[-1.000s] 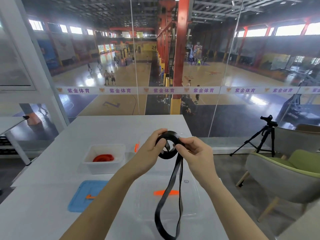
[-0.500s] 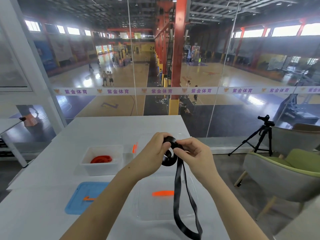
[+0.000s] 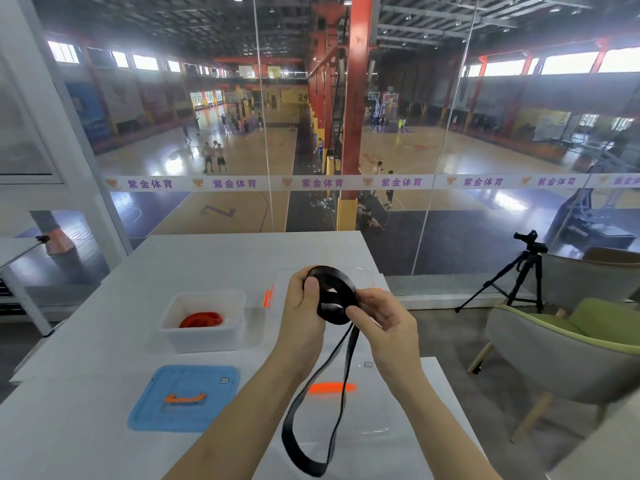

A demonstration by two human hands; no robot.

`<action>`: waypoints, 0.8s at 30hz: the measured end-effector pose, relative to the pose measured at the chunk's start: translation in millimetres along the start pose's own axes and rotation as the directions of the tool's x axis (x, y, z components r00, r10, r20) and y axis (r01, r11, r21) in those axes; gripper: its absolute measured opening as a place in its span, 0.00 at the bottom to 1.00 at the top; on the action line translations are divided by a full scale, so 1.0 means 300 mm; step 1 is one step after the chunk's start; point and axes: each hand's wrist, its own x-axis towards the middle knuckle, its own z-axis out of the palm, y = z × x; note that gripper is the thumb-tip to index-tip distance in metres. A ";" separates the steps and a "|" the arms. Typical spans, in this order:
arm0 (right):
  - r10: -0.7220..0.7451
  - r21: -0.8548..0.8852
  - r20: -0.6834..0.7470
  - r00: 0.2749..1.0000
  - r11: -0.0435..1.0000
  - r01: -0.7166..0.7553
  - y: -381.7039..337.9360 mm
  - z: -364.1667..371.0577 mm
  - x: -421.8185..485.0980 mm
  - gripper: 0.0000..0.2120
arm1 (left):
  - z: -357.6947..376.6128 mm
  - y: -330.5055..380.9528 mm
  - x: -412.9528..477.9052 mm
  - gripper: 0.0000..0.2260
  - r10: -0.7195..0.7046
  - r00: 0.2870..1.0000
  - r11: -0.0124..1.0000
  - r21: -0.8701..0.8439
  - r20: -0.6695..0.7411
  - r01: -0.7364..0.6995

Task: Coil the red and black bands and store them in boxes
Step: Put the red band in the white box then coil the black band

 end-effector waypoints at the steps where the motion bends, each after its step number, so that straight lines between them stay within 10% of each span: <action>1: -0.006 -0.023 0.001 1.000 1.000 0.006 -0.001 0.002 0.002 0.11 | -0.004 -0.002 0.002 0.10 -0.009 1.000 1.000 -0.017 -0.005 0.009; 18: 0.015 -0.099 0.054 0.998 0.995 -0.010 -0.059 -0.060 0.062 0.10 | -0.152 0.089 0.052 0.16 -0.119 0.907 0.917 0.396 0.405 -0.056; 24: 0.018 -0.179 0.160 0.987 0.984 0.011 -0.082 -0.059 0.059 0.09 | -0.050 0.151 0.048 0.15 -0.056 0.869 0.564 0.734 0.491 -0.379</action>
